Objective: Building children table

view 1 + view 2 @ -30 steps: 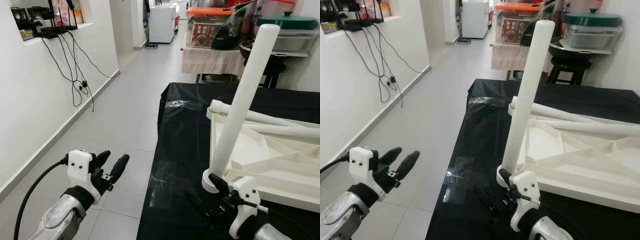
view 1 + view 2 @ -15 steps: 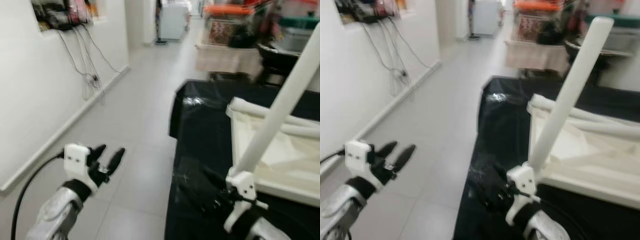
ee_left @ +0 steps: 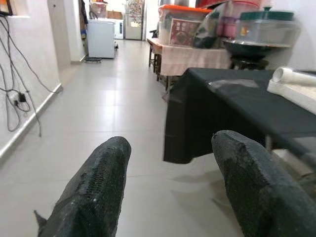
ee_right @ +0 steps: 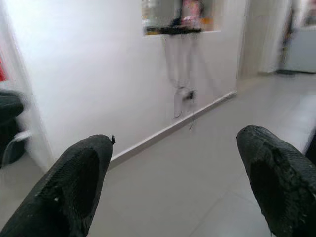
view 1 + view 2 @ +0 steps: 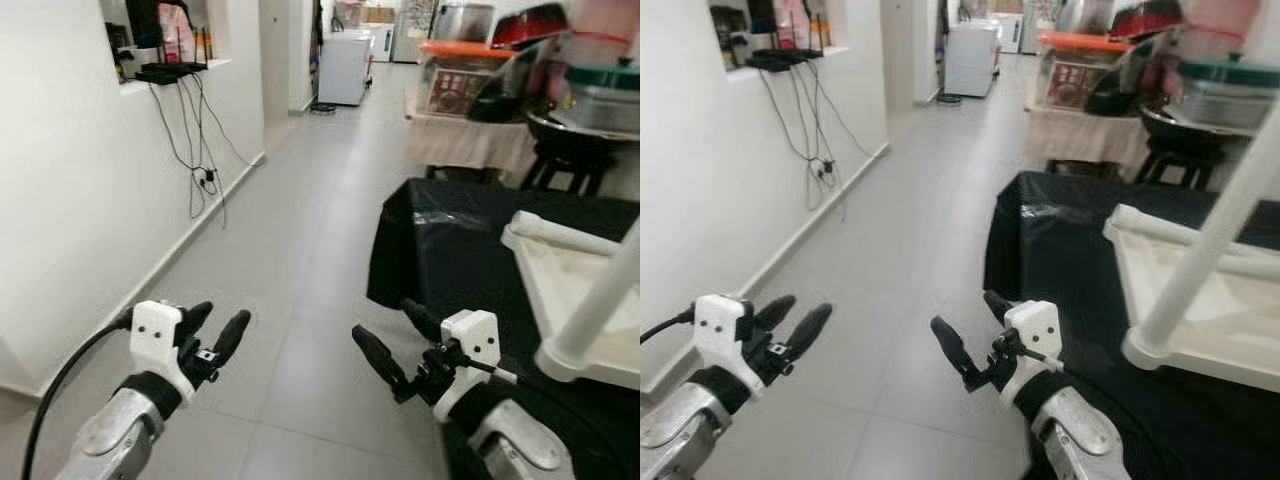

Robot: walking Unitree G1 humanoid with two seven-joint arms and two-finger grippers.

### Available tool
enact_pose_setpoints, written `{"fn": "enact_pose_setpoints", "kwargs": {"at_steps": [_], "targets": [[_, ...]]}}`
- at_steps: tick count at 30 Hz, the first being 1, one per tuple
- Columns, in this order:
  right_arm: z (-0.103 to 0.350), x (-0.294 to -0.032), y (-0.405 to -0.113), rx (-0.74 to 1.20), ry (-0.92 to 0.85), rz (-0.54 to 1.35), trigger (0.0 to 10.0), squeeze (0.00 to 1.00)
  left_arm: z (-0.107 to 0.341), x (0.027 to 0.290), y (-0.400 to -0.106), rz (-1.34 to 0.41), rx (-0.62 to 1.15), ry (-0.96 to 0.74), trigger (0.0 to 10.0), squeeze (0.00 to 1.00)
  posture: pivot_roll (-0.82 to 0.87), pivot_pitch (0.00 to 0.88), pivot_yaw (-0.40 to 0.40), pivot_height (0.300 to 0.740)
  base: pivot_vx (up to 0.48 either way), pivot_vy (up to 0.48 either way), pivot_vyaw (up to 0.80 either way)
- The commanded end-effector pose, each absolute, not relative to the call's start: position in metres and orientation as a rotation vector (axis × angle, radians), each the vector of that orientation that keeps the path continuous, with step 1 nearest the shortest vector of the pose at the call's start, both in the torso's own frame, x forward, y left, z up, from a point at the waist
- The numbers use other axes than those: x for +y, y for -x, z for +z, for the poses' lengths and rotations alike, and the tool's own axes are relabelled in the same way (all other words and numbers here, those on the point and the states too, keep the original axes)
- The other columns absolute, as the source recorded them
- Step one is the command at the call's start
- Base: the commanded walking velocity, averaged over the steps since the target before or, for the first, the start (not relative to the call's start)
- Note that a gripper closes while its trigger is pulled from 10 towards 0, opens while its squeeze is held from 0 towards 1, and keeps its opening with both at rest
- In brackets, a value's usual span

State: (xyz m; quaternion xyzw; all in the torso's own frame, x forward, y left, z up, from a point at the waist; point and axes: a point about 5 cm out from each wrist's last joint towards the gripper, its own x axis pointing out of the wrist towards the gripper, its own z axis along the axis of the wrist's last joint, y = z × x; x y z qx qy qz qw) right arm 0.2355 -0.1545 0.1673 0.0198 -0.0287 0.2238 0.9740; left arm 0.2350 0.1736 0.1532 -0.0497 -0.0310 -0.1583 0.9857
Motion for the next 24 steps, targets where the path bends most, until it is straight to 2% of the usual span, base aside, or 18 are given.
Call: {"fn": "enact_pose_setpoints", "kwargs": {"at_steps": [1,6,9,10,13,24], "targets": [[0.165,-0.157,-0.244,-0.033,-0.061,0.373,10.0,0.0,0.155,0.17,-0.237,-0.298,-0.067,0.104,10.0,0.0,-0.02,0.0,-0.011,0.74,0.0,0.0,0.0],[0.162,-0.156,-0.25,-0.012,-0.052,0.326,10.0,0.0,0.156,0.169,-0.237,-0.286,-0.063,0.099,10.0,0.0,-0.01,0.0,-0.013,0.74,0.0,0.0,0.0],[0.147,-0.153,-0.257,0.065,-0.004,0.269,10.0,0.0,0.152,0.159,-0.235,-0.284,-0.023,0.04,10.0,0.0,0.0,0.0,-0.02,0.74,0.0,0.0,0.0],[0.142,-0.152,-0.258,0.089,0.005,0.271,10.0,0.0,0.15,0.152,-0.234,-0.342,-0.027,0.039,10.0,0.0,-0.01,0.0,-0.019,0.74,0.0,0.0,0.0],[0.138,-0.149,-0.26,0.101,-0.01,0.295,10.0,0.0,0.147,0.149,-0.232,-0.368,-0.02,0.052,10.0,0.0,-0.01,0.0,-0.019,0.74,0.0,0.0,0.0],[0.134,-0.143,-0.266,0.098,-0.056,0.313,10.0,0.0,0.147,0.149,-0.233,-0.39,-0.048,0.074,10.0,0.0,-0.01,0.0,-0.019,0.74,0.0,0.0,0.0]]}}
